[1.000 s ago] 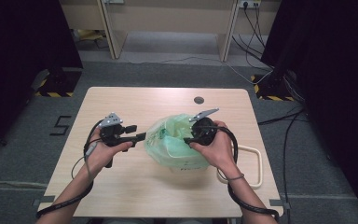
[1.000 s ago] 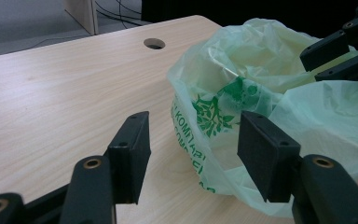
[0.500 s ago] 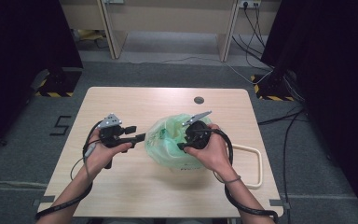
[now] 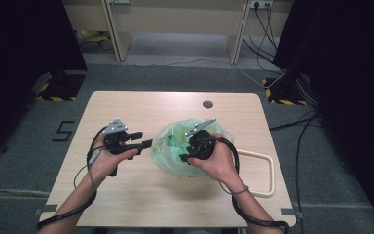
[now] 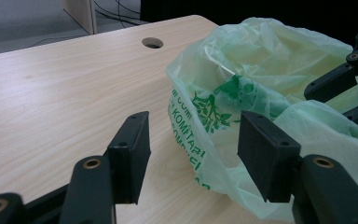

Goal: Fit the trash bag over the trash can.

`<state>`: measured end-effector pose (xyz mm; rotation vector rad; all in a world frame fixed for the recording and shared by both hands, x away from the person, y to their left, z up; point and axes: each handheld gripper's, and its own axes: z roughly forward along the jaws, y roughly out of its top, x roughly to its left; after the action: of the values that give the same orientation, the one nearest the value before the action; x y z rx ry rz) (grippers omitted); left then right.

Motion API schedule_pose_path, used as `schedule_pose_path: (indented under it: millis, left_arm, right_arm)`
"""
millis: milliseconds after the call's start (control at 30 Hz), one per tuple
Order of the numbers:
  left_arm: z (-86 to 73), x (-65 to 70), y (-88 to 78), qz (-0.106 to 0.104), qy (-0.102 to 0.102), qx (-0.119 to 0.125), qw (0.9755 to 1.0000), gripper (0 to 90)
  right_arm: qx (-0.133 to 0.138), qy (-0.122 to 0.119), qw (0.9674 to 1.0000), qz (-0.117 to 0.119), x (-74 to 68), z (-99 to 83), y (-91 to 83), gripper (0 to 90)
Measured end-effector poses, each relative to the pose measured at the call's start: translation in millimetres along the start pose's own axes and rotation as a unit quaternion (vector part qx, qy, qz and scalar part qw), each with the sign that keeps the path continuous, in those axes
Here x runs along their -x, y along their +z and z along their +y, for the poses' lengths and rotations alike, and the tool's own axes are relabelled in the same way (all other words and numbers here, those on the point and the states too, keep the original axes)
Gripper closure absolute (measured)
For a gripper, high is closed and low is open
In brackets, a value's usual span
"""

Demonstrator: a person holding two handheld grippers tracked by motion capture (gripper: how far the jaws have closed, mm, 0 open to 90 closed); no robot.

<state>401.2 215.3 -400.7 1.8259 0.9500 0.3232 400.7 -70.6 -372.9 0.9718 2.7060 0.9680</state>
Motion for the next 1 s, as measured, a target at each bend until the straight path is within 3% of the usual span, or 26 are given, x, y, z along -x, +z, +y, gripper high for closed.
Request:
schedule_pose_path:
  millis: [300, 400, 500, 667, 800, 1000]
  left_arm:
    - [0.7, 0.9, 1.3, -0.002, 0.001, -0.001, 1.0, 42.8]
    - [0.8, 1.1, 1.4, -0.002, 0.002, -0.001, 1.0, 42.8]
    - [1.2, 0.9, 1.1, -0.002, 0.001, -0.001, 1.0, 42.8]
    - [1.7, 1.1, 1.6, -0.002, 0.001, -0.001, 1.0, 42.8]
    - [1.6, 1.3, 2.6, -0.003, 0.001, -0.001, 1.0, 42.8]
    - [1.1, 0.3, 3.1, -0.002, 0.0, -0.003, 1.0, 42.8]
  right_arm:
    - [0.002, -0.003, 0.9999, 0.013, -1.3, -0.7, 0.0, 57.0]
    - [0.013, 0.01, 0.9997, 0.016, 2.8, -0.3, -5.3, 56.4]
    - [0.031, 0.021, 0.9992, 0.01, 12.8, 1.5, -16.1, 56.2]
    - [0.057, 0.059, 0.9966, -0.006, 40.1, 4.3, -33.7, 56.6]
    - [0.052, 0.087, 0.9947, -0.019, 62.4, 4.9, -36.7, 61.3]
    - [0.021, 0.093, 0.9954, -0.004, 70.9, 6.7, -26.5, 63.6]
